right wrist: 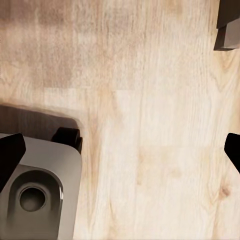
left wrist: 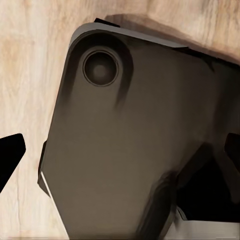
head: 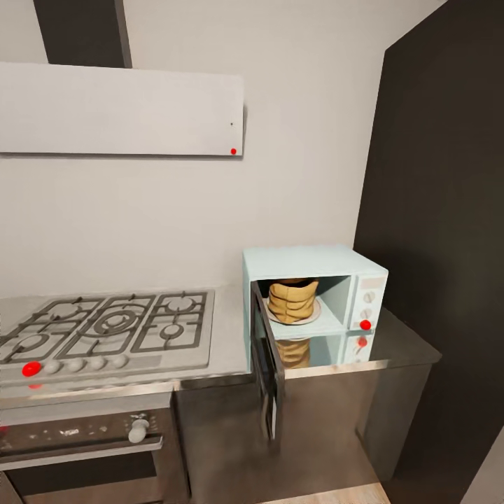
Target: In the kitchen, take the popcorn bag from the countertop, put it into the microwave, and heat it until the popcorn is cooked so the cooked popcorn ends up inside the bag.
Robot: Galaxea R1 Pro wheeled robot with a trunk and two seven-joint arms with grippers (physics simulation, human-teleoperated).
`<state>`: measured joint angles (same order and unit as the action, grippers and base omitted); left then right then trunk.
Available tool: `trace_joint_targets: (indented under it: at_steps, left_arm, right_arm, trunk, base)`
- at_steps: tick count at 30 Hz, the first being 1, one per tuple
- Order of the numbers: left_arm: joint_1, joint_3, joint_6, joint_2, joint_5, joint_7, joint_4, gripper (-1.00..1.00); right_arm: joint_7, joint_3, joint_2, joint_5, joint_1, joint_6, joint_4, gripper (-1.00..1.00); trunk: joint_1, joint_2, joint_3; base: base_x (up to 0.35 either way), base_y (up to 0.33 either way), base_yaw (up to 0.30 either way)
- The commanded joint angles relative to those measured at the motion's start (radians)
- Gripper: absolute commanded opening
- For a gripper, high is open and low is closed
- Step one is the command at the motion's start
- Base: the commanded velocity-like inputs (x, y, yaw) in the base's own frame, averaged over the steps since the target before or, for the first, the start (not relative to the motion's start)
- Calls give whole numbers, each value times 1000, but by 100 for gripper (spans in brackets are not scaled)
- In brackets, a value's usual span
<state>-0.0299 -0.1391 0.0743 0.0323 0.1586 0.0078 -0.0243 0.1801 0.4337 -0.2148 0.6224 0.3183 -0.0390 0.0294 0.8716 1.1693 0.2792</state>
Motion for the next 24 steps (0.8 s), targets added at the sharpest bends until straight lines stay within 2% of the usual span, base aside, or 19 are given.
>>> trace_joint_targets:
  at_steps: [1,8,16,19,21,23,24]
  left_arm:
    - [-1,-5,7,1,5,1,-1,100]
    - [-1,-5,19,1,7,4,0,100]
    - [-1,-3,19,1,3,2,-28,100]
    - [-1,2,-16,2,0,3,-209,100]
    - [-1,4,-124,2,-4,3,-375,100]
    - [-1,6,-294,0,-5,4,-621,100]
    - [-1,7,-332,0,-6,4,-681,100]
  right_arm:
    - [2,8,-1,6,1,-2,1,100]
    - [2,8,0,6,1,-1,1,100]
    - [2,7,-1,8,1,-1,1,100]
    - [2,7,-1,8,1,8,1,100]
    - [2,8,-2,8,1,20,1,100]
    - [2,8,-4,8,1,31,1,100]
    - [2,8,-4,8,1,32,1,100]
  trunk:
    - [0,1,1]
    - [0,1,1]
    - [0,1,1]
    - [0,1,1]
    - [0,1,1]
    - [0,1,1]
    - [0,1,1]
  base:
    - [-7,0,0]
    - [-262,0,0]
    - [-23,0,0]
    - [0,0,0]
    - [0,0,0]
    - [0,0,0]
    - [0,0,0]
